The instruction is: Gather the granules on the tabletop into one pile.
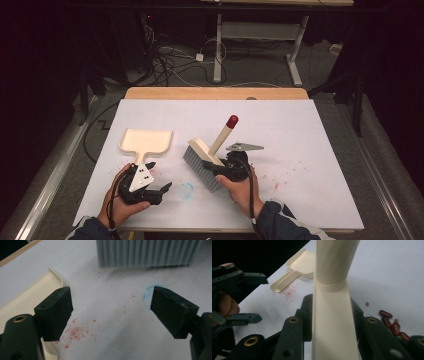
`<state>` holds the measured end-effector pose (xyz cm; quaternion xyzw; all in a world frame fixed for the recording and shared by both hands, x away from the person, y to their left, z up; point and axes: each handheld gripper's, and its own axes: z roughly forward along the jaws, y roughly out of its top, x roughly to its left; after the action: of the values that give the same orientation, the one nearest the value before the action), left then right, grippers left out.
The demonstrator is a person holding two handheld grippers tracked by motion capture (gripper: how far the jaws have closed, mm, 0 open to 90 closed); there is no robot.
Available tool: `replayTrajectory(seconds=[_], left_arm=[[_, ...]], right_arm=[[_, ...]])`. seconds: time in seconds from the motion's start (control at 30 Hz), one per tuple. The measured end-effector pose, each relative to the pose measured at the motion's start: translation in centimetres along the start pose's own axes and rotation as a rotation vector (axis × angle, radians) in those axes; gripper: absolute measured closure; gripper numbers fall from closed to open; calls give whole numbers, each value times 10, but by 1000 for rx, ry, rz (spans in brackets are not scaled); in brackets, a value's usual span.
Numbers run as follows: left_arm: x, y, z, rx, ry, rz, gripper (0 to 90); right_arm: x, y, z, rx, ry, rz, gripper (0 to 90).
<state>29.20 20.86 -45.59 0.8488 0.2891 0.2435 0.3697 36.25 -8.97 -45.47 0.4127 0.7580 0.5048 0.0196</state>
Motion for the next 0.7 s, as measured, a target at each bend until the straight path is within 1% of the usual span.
replayTrajectory(seconds=[0.03,0.07,0.1,0.13,0.23,0.27,0.33,0.37,0.4,0.43,0.47,0.5,0.53,0.57,0.67,0.7], left_arm=[[0,0,0,-1,-1,-1,172],[0,0,0,-2,-4,0,172],[0,0,0,-2,-4,0,172],[0,0,0,-1,-7,1,172],[-1,0,1,4,-10,5,172],[-1,0,1,4,-11,7,172],[-2,1,1,5,-14,12,172],[-3,1,2,5,-16,12,172],[-3,1,2,5,-18,12,172],[-3,2,2,8,-20,15,172],[-4,2,3,9,-22,15,172],[-5,3,4,13,-24,20,172],[-6,3,4,14,-27,26,172],[-7,3,4,16,-31,30,172],[-9,4,5,17,-36,35,172],[-9,5,5,17,-38,37,172]], right_arm=[[0,-1,5,3,-22,15,674],[-4,-2,7,-1,-64,9,674],[-4,-2,7,-1,-64,9,674],[-7,-2,7,3,-69,21,674],[-23,-5,1,8,-109,83,670],[-30,-9,-5,12,-127,108,668],[-33,-10,-9,13,-133,117,668],[-40,-12,-19,9,-141,145,668],[-43,-13,-25,3,-146,162,668],[-46,-14,-31,-5,-161,172,669],[-46,-14,-31,-5,-161,172,669],[-53,-18,-44,-15,-177,212,669],[-55,-20,-49,-15,-180,226,669],[-55,-20,-49,-15,-180,226,669],[-59,-24,-61,-19,-182,245,670],[-59,-24,-67,-30,-168,243,672]])
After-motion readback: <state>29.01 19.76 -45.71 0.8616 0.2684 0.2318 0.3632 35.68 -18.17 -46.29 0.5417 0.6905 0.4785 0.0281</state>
